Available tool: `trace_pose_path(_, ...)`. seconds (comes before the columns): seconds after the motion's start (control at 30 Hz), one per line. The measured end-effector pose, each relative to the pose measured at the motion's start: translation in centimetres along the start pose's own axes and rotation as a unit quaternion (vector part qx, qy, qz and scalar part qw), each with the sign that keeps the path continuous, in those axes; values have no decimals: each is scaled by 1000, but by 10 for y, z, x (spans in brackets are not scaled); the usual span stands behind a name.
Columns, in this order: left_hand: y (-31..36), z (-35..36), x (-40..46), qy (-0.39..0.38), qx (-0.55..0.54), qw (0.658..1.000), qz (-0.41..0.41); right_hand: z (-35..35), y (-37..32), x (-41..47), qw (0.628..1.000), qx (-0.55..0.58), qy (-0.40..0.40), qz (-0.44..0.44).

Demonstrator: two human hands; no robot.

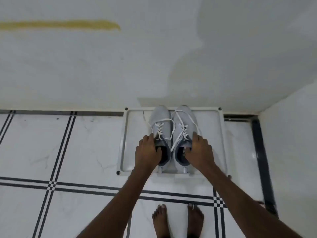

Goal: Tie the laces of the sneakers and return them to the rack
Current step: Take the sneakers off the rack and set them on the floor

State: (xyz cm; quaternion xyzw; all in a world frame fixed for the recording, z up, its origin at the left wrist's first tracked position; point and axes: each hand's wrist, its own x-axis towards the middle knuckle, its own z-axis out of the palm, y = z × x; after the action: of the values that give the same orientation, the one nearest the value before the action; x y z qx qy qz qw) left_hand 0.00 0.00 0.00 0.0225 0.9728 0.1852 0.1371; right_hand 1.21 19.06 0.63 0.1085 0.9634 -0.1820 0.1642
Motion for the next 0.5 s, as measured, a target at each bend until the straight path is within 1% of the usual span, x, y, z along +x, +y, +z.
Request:
trace_pose_path(0.03,-4,9,5,-11,-5,999,-39,12,5,9,1000,16,-1,16)
trace_pose_path(0.07,-7,14,9,-4,-19,997,-70,19,8,15,999,30,11,30)
trace_pose_path(0.13,-18,27,14,-19,-21,994,-107,35,14,25,997,52,0,50)
trace_pose_path(0.2,-27,39,22,-26,-21,993,-113,48,19,31,994,87,-2,64)
trace_pose_path(0.37,-30,47,35,-18,-11,994,-106,57,22,35,985,131,40,101)
trace_pose_path(0.5,-31,46,29,5,-40,993,-107,49,16,27,975,168,63,132)
